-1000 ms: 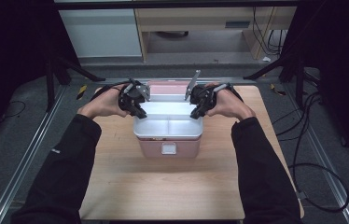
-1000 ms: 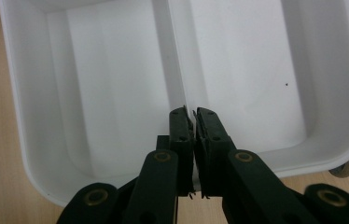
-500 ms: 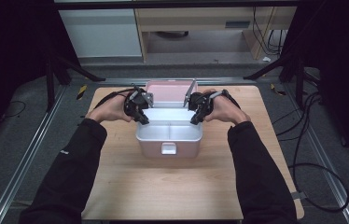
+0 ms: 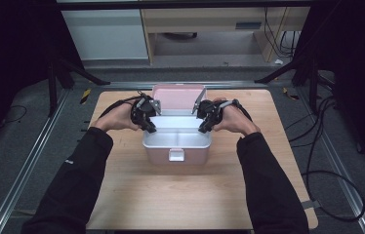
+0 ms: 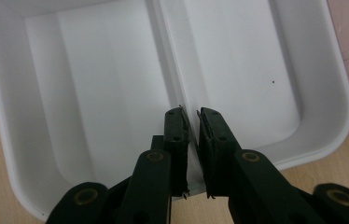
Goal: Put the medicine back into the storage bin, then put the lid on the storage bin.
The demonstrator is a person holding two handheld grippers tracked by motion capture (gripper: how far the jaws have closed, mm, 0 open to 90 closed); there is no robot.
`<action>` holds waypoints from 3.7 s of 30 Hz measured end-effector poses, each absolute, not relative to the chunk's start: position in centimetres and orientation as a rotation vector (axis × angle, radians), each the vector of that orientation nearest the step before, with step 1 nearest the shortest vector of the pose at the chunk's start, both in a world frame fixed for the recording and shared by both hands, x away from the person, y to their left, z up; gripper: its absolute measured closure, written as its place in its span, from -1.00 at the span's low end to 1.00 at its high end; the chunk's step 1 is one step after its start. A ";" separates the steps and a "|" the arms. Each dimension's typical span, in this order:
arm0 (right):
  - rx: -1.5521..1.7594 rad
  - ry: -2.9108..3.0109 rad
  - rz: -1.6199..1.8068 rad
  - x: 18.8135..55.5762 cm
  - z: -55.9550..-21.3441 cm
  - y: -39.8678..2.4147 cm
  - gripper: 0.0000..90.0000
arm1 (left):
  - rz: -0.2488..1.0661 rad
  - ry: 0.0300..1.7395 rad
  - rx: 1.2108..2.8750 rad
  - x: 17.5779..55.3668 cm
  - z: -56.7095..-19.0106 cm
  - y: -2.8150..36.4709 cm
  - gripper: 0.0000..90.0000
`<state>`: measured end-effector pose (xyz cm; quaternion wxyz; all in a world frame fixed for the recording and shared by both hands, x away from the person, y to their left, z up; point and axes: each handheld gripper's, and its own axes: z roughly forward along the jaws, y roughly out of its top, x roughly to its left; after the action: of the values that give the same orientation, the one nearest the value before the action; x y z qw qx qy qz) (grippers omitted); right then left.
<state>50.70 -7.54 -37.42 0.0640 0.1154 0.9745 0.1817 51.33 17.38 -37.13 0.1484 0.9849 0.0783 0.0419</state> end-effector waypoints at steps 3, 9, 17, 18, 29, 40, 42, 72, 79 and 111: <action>0.389 2.907 0.613 50.4 -37.0 -7.8 0.64 | 0.149 0.256 2.821 51.1 -36.6 17.5 0.70; 0.486 2.819 0.730 49.5 -35.7 -9.0 0.37 | 0.211 0.353 2.729 50.4 -35.2 18.1 0.38; 0.710 2.630 0.828 48.9 -34.1 -11.7 0.19 | 0.222 0.540 2.551 49.6 -33.8 18.6 -0.05; 0.766 2.601 0.854 49.0 -34.0 -12.1 0.17 | 0.234 0.559 2.549 49.6 -33.9 18.7 -0.08; 1.077 2.281 1.013 50.1 -34.1 -15.1 -0.10 | 0.333 0.843 2.398 51.3 -35.1 20.0 -0.26; 1.121 2.188 1.041 51.3 -34.6 -14.6 -0.17 | 0.444 0.948 2.185 53.0 -34.3 20.9 -0.16; 1.123 2.180 1.050 51.7 -34.6 -14.3 -0.18 | 0.464 0.965 2.156 53.4 -34.4 21.0 -0.17; 1.255 2.220 1.067 58.9 -41.0 -11.5 -0.19 | 0.405 1.101 2.103 59.1 -40.8 21.2 -0.26; 1.272 2.259 1.079 59.2 -42.1 -10.2 -0.17 | 0.400 1.120 2.137 59.4 -41.7 20.6 -0.24; 1.318 2.139 1.229 58.4 -39.2 -10.4 0.00 | 0.428 1.077 1.983 57.7 -38.1 21.1 -0.03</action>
<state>58.40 -10.40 -39.22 0.1714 0.4642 0.7535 0.4329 57.75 21.11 -38.12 0.4099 0.7876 0.4275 0.1698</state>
